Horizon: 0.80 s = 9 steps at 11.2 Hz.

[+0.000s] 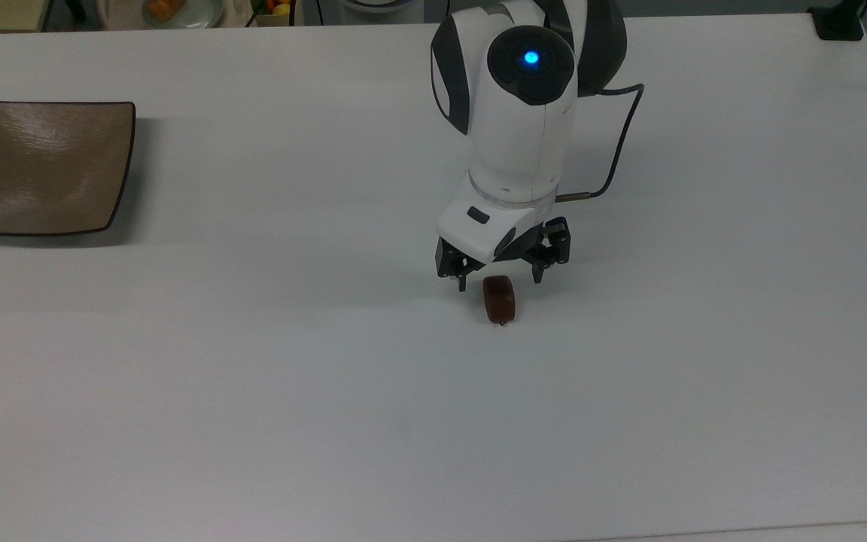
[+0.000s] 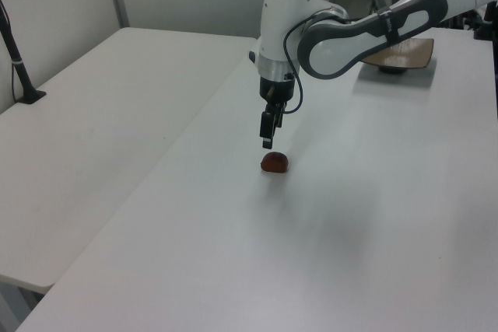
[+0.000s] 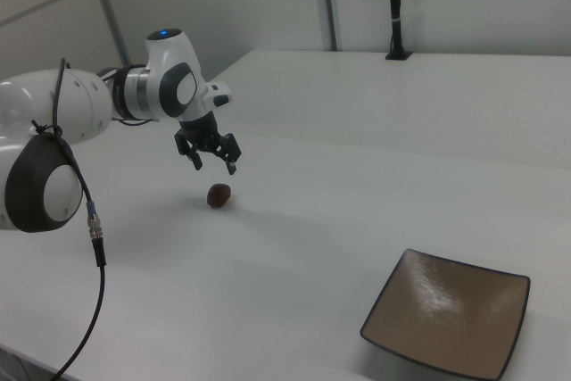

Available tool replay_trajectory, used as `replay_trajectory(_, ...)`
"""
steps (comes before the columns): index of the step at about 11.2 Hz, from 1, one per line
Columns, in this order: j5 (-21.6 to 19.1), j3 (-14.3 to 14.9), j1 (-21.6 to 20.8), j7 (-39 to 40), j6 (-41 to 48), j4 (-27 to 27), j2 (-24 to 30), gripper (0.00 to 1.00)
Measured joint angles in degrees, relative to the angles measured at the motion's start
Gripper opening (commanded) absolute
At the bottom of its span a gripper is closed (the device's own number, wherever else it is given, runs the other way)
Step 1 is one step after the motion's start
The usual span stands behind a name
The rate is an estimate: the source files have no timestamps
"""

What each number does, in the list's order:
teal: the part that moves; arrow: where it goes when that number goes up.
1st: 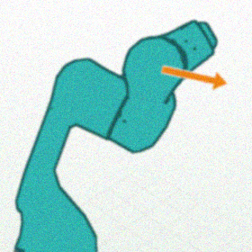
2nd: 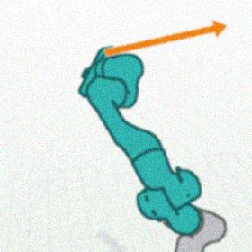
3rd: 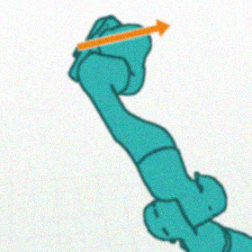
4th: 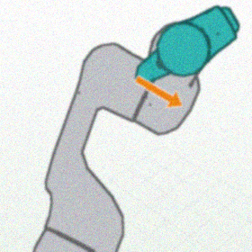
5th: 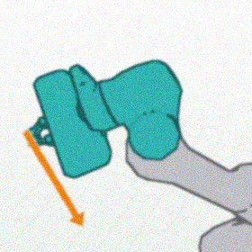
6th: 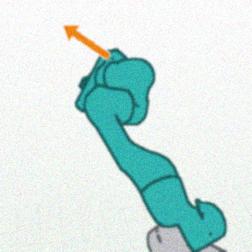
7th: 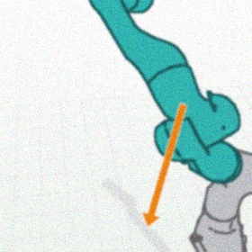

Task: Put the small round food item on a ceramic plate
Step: 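Lower the gripper around the food item and close on it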

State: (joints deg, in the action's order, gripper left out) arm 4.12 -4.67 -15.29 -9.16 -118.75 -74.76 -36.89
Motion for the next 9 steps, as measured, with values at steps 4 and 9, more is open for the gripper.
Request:
replay_trajectory(4, 0.0, 0.0, 0.0, 0.0, -5.3, -3.2, -0.1, 0.87)
replay_trajectory(9, 0.2, -0.1, -0.1, 0.0, -6.5, -5.8, -0.3, 0.79)
